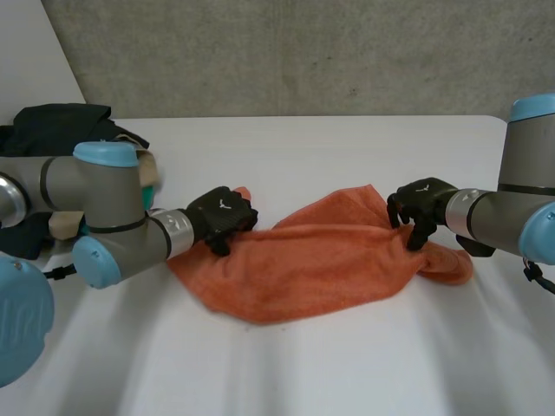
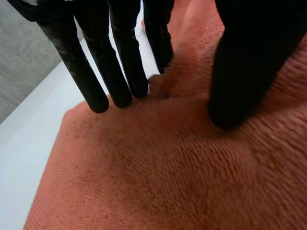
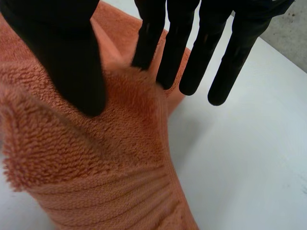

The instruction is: Fold the laundry.

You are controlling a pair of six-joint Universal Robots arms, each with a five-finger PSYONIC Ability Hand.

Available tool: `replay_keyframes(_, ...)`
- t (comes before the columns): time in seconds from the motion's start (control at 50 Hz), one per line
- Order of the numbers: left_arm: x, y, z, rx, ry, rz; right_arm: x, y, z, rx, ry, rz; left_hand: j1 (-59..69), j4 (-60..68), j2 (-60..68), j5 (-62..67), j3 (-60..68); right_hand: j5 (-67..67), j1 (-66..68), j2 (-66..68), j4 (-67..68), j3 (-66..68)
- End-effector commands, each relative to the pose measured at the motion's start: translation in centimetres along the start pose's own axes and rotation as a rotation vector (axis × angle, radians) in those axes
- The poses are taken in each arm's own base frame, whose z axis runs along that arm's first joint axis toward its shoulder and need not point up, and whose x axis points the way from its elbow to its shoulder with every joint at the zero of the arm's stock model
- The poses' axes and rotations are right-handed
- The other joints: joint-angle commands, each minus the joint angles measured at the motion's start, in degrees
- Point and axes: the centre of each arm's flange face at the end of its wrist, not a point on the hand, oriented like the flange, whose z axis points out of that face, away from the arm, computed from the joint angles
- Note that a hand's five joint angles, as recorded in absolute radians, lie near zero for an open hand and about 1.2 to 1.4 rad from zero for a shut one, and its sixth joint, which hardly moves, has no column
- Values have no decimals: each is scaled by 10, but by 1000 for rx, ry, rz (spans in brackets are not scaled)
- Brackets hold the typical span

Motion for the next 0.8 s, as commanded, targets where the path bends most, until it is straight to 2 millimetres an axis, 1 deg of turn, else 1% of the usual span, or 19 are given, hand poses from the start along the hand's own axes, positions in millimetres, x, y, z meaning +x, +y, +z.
replay_keyframes(0.02,-10,-14,9,34,-79,49,4,-1,8,14,13,-9,263,287,277,295,279,301,301,295,299,299)
replay_keyframes(0.1,-29,-39,17,143,-204,127,17,-18,11,73,71,-27,263,287,277,295,279,301,301,295,299,299)
replay_keyframes(0.16,-59,-75,21,298,-391,216,43,-61,4,204,220,-65,263,287,277,295,279,301,301,295,299,299)
replay_keyframes(0.18,-70,-88,20,352,-460,237,59,-91,-6,307,326,-77,263,287,277,295,279,301,301,295,299,299)
replay_keyframes(0.2,-89,-115,16,470,-609,261,66,-107,-12,373,379,-77,263,287,277,295,279,301,301,295,299,299)
replay_keyframes(0.22,-92,-120,15,491,-633,262,72,-124,-20,444,428,-77,263,287,277,295,279,301,301,295,299,299)
replay_keyframes(0.24,-108,-143,5,592,-744,252,83,-160,-40,614,517,-66,263,287,277,295,279,301,301,295,299,299)
replay_keyframes(0.28,-124,-167,-12,697,-846,238,90,-183,-57,740,561,-58,263,287,277,295,279,301,301,295,299,299)
replay_keyframes(0.32,-142,-206,-48,856,-957,207,98,-209,-83,909,602,-37,263,287,277,295,279,301,301,295,299,299)
replay_keyframes(0.36,-145,-223,-68,918,-979,182,98,-227,-107,1012,623,-29,263,287,277,295,279,301,301,295,299,299)
replay_keyframes(0.42,-143,-224,-76,911,-961,155,90,-222,-116,986,586,-39,263,287,277,295,279,301,301,295,299,299)
replay_keyframes(0.46,-132,-211,-71,857,-920,129,84,-215,-114,957,550,-43,263,287,277,295,279,301,301,295,299,299)
replay_keyframes(0.54,-112,-184,-67,738,-860,97,67,-188,-101,846,459,-35,263,287,277,295,279,301,301,295,299,299)
replay_keyframes(0.56,-107,-178,-67,711,-843,91,60,-173,-92,789,424,-26,263,287,277,295,279,301,301,295,299,299)
replay_keyframes(0.62,-82,-150,-63,608,-773,68,49,-151,-78,693,375,-1,263,287,277,295,279,273,273,267,272,271)
replay_keyframes(0.64,-73,-141,-66,576,-749,61,44,-137,-70,632,342,15,263,287,277,295,279,-10,-10,-16,-12,-12)
replay_keyframes(0.7,-62,-132,-72,543,-722,62,37,-121,-60,553,303,35,263,287,277,295,279,-364,-364,-369,-365,-365)
replay_keyframes(0.74,-56,-125,-78,517,-702,75,34,-110,-48,497,274,41,263,287,277,295,279,-399,-399,-405,-401,-401)
replay_keyframes(0.8,-50,-124,-89,504,-692,110,34,-107,-34,473,256,12,263,287,277,295,279,-399,-399,-405,-401,-401)
